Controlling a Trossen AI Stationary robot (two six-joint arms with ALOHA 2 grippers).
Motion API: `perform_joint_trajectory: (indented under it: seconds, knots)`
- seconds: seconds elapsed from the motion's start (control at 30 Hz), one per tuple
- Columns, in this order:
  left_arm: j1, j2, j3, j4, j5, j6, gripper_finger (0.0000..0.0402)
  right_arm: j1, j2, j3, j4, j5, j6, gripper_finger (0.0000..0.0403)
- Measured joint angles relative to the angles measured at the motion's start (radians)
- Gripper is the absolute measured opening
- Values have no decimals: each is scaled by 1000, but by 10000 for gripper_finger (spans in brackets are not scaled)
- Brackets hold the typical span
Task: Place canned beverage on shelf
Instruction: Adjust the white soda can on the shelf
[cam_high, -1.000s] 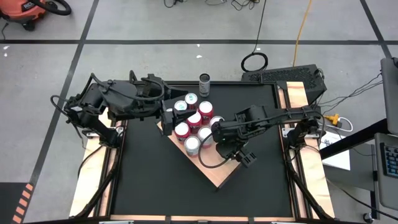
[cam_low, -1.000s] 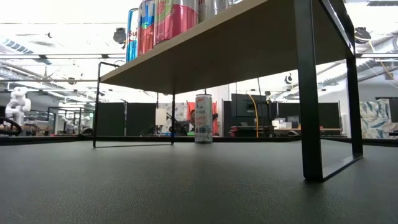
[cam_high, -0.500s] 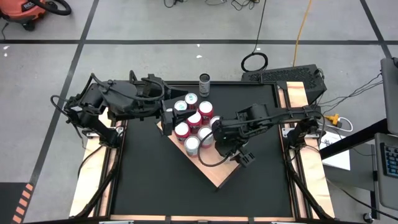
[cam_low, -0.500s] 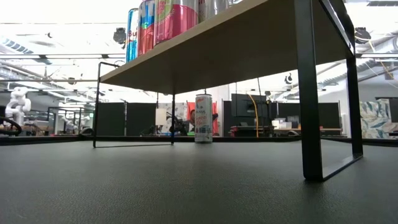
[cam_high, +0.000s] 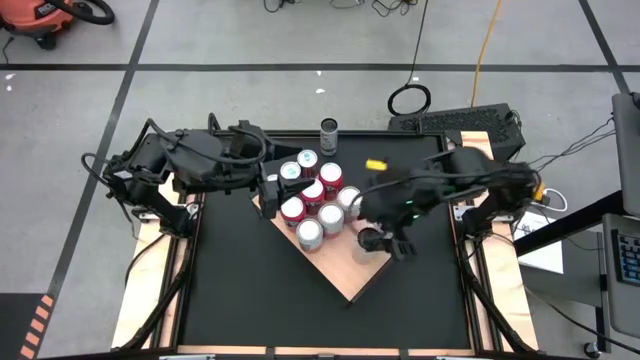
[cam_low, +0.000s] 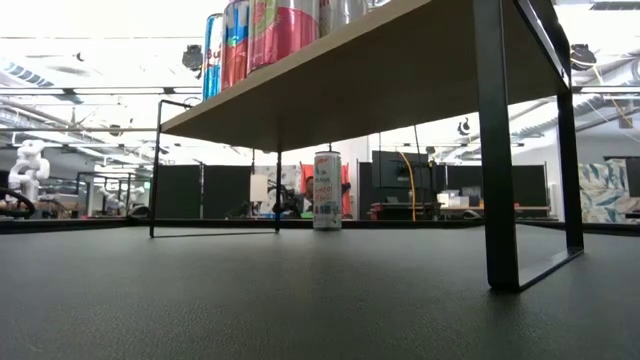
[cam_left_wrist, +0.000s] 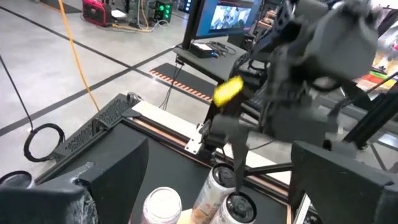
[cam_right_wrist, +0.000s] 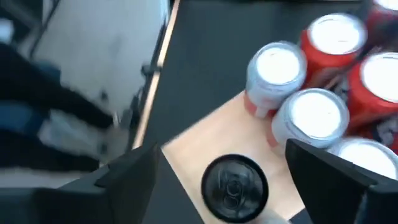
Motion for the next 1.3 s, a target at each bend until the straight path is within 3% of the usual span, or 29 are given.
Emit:
perform_joint_trajectory:
  seconds: [0.27,0.53,0.7,0.87,1.0,1.3]
  knots:
    - [2,0,0,-69,39,-1,396,37,-94,0,-137,94,338,285]
    - [-3,0,0,-180,78,-54,396,138,-167,-109,-137,228,531,244]
    - [-21,0,0,-268,80,-103,396,178,-208,-270,-136,206,632,215]
    - [-37,0,0,-312,79,-106,396,183,-264,-442,-138,94,717,188]
    - [-42,0,0,-314,75,-106,396,179,-293,-565,-136,96,749,167]
    - [-40,0,0,-313,68,-105,396,127,-294,-715,-25,68,737,112]
